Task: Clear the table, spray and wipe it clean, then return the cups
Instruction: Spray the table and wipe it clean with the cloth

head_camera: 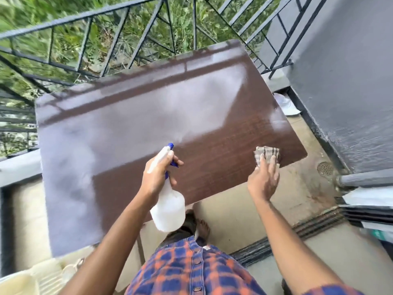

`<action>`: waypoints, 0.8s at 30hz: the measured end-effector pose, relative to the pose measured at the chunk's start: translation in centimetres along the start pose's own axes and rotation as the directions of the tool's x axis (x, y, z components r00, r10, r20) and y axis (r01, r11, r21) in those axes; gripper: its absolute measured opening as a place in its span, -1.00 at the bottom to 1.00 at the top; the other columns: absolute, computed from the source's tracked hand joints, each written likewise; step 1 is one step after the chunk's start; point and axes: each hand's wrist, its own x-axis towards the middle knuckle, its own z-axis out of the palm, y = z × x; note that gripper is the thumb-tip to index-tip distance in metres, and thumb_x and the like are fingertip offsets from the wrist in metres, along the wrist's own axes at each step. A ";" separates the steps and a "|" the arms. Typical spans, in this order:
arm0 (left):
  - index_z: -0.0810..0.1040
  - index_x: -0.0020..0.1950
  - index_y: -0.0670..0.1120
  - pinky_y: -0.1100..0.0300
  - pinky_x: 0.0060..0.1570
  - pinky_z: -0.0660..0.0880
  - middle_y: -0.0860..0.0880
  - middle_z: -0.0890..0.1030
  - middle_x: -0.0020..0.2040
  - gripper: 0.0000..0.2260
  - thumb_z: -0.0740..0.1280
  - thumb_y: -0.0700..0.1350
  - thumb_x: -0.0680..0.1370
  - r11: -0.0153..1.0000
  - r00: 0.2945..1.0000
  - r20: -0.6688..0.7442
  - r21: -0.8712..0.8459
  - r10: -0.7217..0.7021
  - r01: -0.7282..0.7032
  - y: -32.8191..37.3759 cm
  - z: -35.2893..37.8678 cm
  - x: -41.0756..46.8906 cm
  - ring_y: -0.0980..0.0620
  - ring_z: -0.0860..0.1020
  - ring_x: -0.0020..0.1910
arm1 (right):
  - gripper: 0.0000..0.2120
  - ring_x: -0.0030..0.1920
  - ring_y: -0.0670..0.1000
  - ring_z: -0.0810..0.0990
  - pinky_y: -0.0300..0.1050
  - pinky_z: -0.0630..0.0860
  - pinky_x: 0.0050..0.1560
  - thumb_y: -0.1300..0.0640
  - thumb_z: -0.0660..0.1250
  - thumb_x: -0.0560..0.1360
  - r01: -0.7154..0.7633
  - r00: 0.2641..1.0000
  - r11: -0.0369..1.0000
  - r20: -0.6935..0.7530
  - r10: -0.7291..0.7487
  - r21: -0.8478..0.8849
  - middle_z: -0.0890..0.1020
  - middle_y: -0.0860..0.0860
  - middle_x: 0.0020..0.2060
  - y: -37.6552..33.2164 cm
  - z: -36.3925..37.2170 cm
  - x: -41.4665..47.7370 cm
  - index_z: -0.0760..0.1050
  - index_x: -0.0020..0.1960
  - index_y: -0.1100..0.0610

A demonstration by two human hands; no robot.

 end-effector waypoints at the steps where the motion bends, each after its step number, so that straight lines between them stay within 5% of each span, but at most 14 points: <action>1: 0.59 -0.09 -0.23 -0.01 -0.30 0.42 -0.11 0.70 -0.09 -0.67 0.27 0.01 0.68 1.000 1.000 -0.023 -0.002 -0.005 0.005 -0.7 -0.6 -0.7 -0.29 0.54 -0.16 | -0.51 0.42 0.34 0.40 0.22 0.34 0.37 0.25 0.28 0.50 0.044 0.999 0.999 0.005 -0.044 -0.006 0.40 0.21 0.49 -0.8 0.5 -1.5 0.50 0.42 0.10; 6: 0.59 -0.07 -0.25 -0.04 -0.28 0.40 -0.16 0.70 -0.07 -0.66 0.30 0.03 0.66 0.999 0.990 -0.136 -0.027 -0.039 0.035 -3.9 -4.5 -4.7 -0.29 0.54 -0.19 | -0.46 0.43 0.28 0.40 0.28 0.32 0.38 0.21 0.37 0.47 0.332 0.935 0.938 0.164 -0.314 -0.095 0.41 0.17 0.49 -5.3 2.7 -8.5 0.48 0.45 0.01; 11: 0.56 -0.11 -0.21 0.14 -0.46 0.46 -0.22 0.68 -0.02 -0.70 0.24 -0.04 0.69 0.994 0.953 -0.284 -0.062 -0.101 0.087 -6.3 -8.8 -8.5 -0.10 0.45 -0.54 | -0.43 0.48 0.27 0.32 0.29 0.24 0.46 0.04 0.39 0.49 0.554 0.789 0.832 0.322 -0.523 -0.006 0.35 0.15 0.53 -9.4 4.8 -15.1 0.42 0.49 0.00; 16: 0.56 -0.05 -0.28 0.22 -0.45 0.46 -0.25 0.67 -0.01 -0.67 0.27 -0.01 0.68 0.992 0.879 -0.461 -0.091 -0.119 0.087 -8.8 -14.1 -12.2 0.01 0.46 -0.58 | -0.37 0.53 0.28 0.22 0.33 0.16 0.50 -0.06 0.38 0.49 0.687 0.639 0.724 0.424 -0.642 0.061 0.29 0.14 0.56 -12.4 7.3 -21.1 0.35 0.53 0.01; 24: 0.61 -0.16 -0.14 0.24 -0.47 0.49 -0.14 0.66 -0.12 -0.70 0.27 -0.01 0.67 0.942 0.723 -0.646 -0.335 -0.244 0.018 -13.1 -23.4 -17.5 0.01 0.51 -0.50 | -0.20 0.58 0.29 0.10 0.34 0.02 0.54 -0.08 0.35 0.41 0.885 0.285 0.438 0.563 -0.776 0.157 0.18 0.16 0.59 -18.9 10.7 -29.7 0.20 0.59 0.05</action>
